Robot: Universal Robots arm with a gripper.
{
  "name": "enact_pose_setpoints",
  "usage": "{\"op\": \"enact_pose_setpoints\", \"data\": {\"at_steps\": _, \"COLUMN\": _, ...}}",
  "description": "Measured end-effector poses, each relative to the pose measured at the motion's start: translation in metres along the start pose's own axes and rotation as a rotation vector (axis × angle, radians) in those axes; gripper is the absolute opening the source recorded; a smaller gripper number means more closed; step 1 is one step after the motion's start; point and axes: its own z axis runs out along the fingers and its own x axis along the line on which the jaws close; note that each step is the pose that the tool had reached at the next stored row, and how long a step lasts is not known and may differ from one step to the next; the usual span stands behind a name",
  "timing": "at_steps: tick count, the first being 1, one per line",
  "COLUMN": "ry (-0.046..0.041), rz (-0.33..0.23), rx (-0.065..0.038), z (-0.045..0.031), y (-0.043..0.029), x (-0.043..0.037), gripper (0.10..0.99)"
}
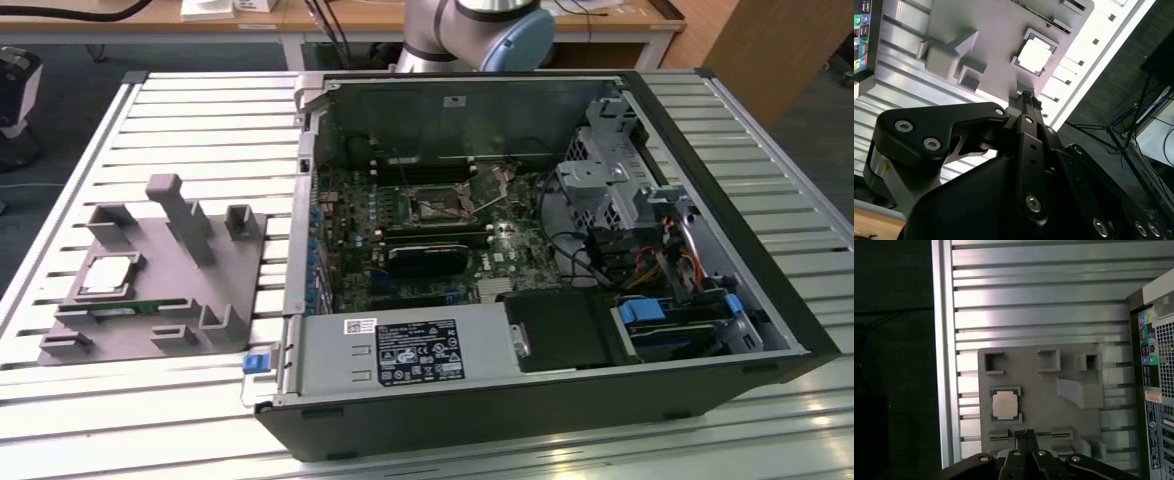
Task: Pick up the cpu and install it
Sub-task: 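Reach for the cpu, then pick up the cpu and move it towards the insertion slot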
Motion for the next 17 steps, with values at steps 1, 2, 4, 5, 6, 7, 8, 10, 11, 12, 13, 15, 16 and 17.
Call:
{"op": "enact_pose_setpoints", "data": {"at_steps": 1, "ry": -0.0001, "rz": 0.000, "rx": 0.000, "z": 0.0001, "y": -0.0002, "x": 0.0028, "gripper": 0.106}}
{"op": "enact_pose_setpoints", "data": {"at_steps": 2, "ry": -0.0001, "rz": 0.000, "rx": 0.000, "z": 0.0001, "y": -0.0004, "x": 0.0049, "gripper": 0.106}}
{"op": "enact_pose_setpoints", "data": {"at_steps": 4, "ry": 0.0000, "rz": 0.000, "rx": 0.000, "z": 0.0005, "y": -0.0006, "x": 0.0075, "gripper": 0.106}}
{"op": "enact_pose_setpoints", "data": {"at_steps": 5, "ry": -0.0001, "rz": 0.000, "rx": 0.000, "z": 0.0009, "y": -0.0007, "x": 0.0074, "gripper": 0.106}}
{"op": "enact_pose_setpoints", "data": {"at_steps": 6, "ry": 0.0009, "rz": 0.000, "rx": 0.000, "z": 0.0016, "y": -0.0010, "x": 0.0074, "gripper": 0.106}}
{"op": "enact_pose_setpoints", "data": {"at_steps": 7, "ry": 0.0027, "rz": 0.000, "rx": 0.000, "z": 0.0022, "y": -0.0013, "x": 0.0074, "gripper": 0.106}}
{"op": "enact_pose_setpoints", "data": {"at_steps": 8, "ry": 0.0031, "rz": 0.000, "rx": 0.000, "z": 0.0029, "y": -0.0019, "x": 0.0074, "gripper": 0.106}}
{"op": "enact_pose_setpoints", "data": {"at_steps": 10, "ry": 0.0041, "rz": 0.000, "rx": 0.000, "z": 0.0055, "y": -0.0034, "x": 0.0073, "gripper": 0.106}}
{"op": "enact_pose_setpoints", "data": {"at_steps": 11, "ry": 0.0041, "rz": 0.000, "rx": -0.001, "z": 0.0070, "y": -0.0041, "x": 0.0074, "gripper": 0.106}}
{"op": "enact_pose_setpoints", "data": {"at_steps": 12, "ry": 0.0042, "rz": 0.000, "rx": -0.001, "z": 0.0084, "y": -0.0045, "x": 0.0074, "gripper": 0.106}}
{"op": "enact_pose_setpoints", "data": {"at_steps": 13, "ry": 0.0042, "rz": 0.000, "rx": -0.001, "z": 0.0100, "y": -0.0050, "x": 0.0073, "gripper": 0.106}}
{"op": "enact_pose_setpoints", "data": {"at_steps": 15, "ry": 0.0043, "rz": 0.000, "rx": -0.001, "z": 0.0135, "y": -0.0063, "x": 0.0073, "gripper": 0.106}}
{"op": "enact_pose_setpoints", "data": {"at_steps": 16, "ry": 0.0044, "rz": 0.000, "rx": -0.002, "z": 0.0153, "y": -0.0070, "x": 0.0073, "gripper": 0.106}}
{"op": "enact_pose_setpoints", "data": {"at_steps": 17, "ry": 0.0044, "rz": 0.000, "rx": -0.003, "z": 0.0171, "y": -0.0080, "x": 0.0073, "gripper": 0.106}}
